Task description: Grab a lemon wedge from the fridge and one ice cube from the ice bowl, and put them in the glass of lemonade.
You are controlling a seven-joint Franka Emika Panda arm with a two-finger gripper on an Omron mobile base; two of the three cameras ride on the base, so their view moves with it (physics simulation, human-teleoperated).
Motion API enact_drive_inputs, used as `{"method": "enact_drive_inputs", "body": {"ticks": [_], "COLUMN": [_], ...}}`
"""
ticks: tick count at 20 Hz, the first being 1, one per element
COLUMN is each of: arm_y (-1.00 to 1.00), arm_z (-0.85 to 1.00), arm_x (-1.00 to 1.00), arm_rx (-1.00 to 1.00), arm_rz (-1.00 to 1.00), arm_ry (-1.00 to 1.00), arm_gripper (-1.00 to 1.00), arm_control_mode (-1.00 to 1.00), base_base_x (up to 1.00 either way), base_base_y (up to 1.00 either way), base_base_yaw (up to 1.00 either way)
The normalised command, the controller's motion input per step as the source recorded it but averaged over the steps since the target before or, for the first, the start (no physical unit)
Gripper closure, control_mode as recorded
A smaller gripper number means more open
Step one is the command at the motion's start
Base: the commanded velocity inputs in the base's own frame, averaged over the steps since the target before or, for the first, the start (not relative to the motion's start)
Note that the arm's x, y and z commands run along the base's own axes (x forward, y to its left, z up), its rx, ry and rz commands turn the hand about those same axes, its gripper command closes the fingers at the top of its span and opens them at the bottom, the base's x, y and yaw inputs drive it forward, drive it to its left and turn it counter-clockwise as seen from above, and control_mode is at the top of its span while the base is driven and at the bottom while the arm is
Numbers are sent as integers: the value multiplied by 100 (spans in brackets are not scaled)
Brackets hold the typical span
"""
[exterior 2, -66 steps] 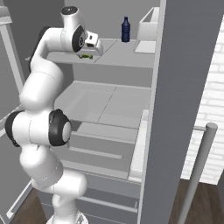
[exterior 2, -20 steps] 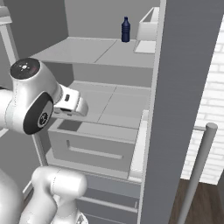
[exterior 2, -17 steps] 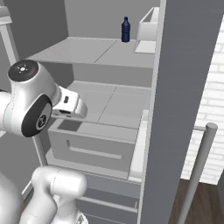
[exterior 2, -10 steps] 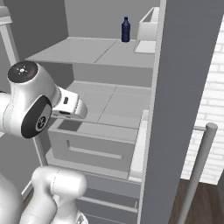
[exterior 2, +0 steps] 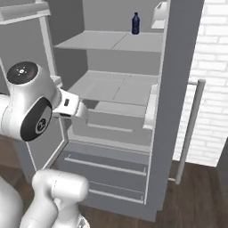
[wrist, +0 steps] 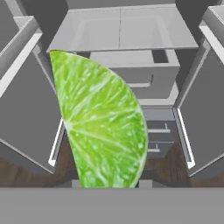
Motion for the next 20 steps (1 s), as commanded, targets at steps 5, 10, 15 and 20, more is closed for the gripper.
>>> {"method": "enact_drive_inputs", "body": {"ticks": [5,10,15,20], "arm_y": [0,0,0,0], "arm_z": [0,0,0,0], "arm_x": [0,0,0,0], "arm_rx": [0,0,0,0], "arm_rz": [0,0,0,0], "arm_ry": [0,0,0,0], "arm_gripper": [100,100,100,100], "arm_control_mode": [100,100,100,100], "base_base_x": [-67,-7,0,-27], "base_base_y": [5,11,52,62], "base_base_yaw": [56,98,97,79]}}
